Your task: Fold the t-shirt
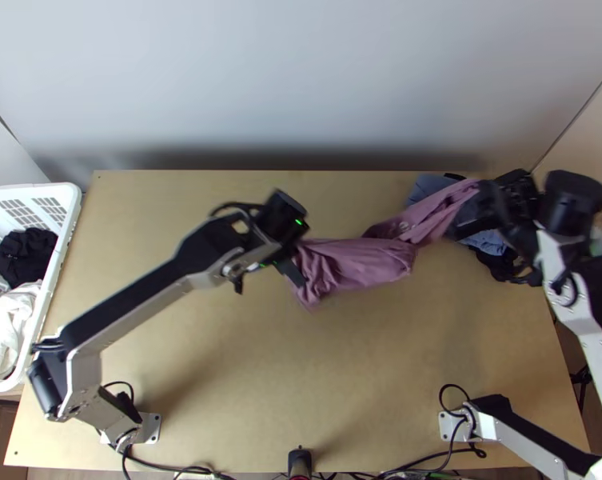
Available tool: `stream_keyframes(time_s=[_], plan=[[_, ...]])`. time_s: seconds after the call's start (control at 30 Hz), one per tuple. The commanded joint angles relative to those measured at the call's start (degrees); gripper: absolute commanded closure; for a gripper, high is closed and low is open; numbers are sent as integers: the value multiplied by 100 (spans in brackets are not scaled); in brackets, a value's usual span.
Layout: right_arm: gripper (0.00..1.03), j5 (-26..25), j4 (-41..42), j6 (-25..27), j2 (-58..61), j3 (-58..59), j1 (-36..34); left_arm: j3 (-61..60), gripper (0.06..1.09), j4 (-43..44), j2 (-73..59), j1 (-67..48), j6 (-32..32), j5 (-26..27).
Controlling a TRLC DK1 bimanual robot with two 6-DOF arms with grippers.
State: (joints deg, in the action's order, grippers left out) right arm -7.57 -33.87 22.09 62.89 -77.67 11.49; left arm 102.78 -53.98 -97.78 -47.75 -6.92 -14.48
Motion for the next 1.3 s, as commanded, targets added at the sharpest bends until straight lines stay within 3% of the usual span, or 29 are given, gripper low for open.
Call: stream_keyframes(time_s=[0.0, 0.2, 0.37, 0.67, 0.93, 1.27], plan=[[100, -25, -111, 6, -401, -345, -278, 418, 105, -315, 488, 477, -3, -20], [100, -16, -252, 112, -735, -706, -278, 436, 105, -324, 980, 740, 33, -64], [100, -16, -340, 490, -858, -978, -278, 567, 105, -298, 1340, 1013, -3, -222], [100, -25, -410, 692, -1236, -1277, -296, 752, 105, 71, 2026, 1444, -337, -758], [100, -25, -428, 964, -1350, -1866, -278, 1315, 105, 309, 2369, 1488, -424, -793], [100, -42, -937, 955, -1385, -2613, -305, 1622, 105, 133, 2711, 1549, -416, -802]])
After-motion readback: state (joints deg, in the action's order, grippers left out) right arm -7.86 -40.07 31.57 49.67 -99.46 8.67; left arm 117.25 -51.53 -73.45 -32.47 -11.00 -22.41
